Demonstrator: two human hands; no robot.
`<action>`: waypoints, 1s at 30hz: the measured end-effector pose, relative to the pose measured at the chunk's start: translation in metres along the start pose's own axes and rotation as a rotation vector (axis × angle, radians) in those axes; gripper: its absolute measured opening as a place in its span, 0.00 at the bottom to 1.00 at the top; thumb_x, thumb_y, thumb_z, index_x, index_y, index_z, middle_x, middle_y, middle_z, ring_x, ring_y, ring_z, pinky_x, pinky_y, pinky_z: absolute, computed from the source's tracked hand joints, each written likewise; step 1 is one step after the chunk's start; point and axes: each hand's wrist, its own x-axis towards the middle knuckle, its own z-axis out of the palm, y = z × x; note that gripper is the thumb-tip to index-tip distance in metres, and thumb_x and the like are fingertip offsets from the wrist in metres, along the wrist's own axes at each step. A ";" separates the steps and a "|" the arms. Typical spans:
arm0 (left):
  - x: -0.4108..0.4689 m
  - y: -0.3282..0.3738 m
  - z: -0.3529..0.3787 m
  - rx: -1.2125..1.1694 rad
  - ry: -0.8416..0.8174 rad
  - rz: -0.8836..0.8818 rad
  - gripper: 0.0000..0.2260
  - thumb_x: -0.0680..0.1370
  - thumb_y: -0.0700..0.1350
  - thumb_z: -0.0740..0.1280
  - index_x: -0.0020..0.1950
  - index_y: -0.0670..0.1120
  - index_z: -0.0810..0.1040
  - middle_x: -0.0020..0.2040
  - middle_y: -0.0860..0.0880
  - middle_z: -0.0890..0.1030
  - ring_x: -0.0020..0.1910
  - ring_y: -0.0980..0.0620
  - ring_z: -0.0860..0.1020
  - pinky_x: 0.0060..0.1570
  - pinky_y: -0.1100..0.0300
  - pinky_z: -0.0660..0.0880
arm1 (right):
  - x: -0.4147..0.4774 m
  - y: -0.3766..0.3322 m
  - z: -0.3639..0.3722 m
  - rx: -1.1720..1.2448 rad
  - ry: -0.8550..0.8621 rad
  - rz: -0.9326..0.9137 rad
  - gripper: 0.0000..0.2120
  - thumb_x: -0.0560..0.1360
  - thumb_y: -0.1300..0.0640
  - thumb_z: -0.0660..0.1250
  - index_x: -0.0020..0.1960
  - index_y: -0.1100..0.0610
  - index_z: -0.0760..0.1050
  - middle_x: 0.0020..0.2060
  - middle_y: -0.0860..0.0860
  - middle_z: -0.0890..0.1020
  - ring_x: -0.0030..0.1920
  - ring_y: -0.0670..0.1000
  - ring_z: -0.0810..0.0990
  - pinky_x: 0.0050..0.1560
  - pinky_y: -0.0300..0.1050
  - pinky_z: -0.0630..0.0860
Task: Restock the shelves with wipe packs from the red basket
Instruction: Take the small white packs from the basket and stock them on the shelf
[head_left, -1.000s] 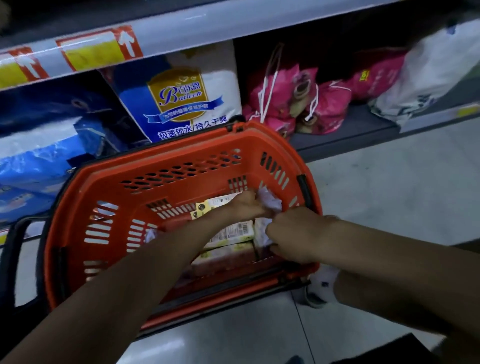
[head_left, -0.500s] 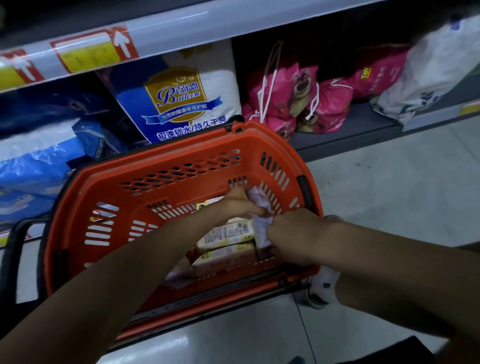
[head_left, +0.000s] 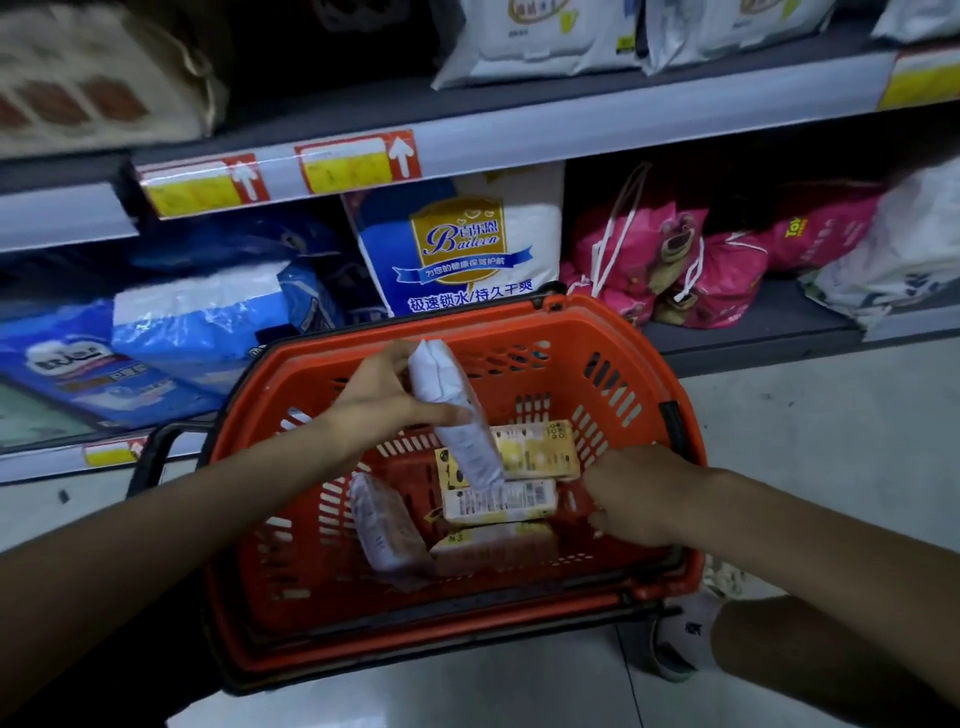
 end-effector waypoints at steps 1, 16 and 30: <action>-0.007 -0.001 -0.009 0.022 0.020 0.030 0.36 0.61 0.44 0.87 0.66 0.48 0.75 0.59 0.50 0.85 0.58 0.53 0.84 0.60 0.51 0.82 | 0.001 -0.001 -0.003 0.010 0.025 0.004 0.16 0.83 0.50 0.61 0.39 0.54 0.67 0.38 0.50 0.71 0.44 0.55 0.76 0.41 0.46 0.72; -0.029 -0.002 -0.021 -0.412 0.300 -0.133 0.23 0.68 0.43 0.83 0.60 0.41 0.82 0.53 0.43 0.88 0.55 0.45 0.86 0.60 0.43 0.82 | 0.016 -0.029 -0.044 0.134 0.457 0.007 0.43 0.78 0.42 0.69 0.82 0.52 0.48 0.71 0.55 0.69 0.69 0.60 0.72 0.65 0.54 0.74; -0.047 0.029 -0.017 -0.874 0.138 -0.177 0.19 0.76 0.46 0.74 0.65 0.39 0.80 0.65 0.37 0.83 0.65 0.43 0.82 0.59 0.49 0.83 | 0.024 -0.025 -0.043 0.625 0.873 -0.073 0.18 0.74 0.59 0.72 0.63 0.51 0.77 0.43 0.48 0.83 0.39 0.48 0.81 0.34 0.41 0.74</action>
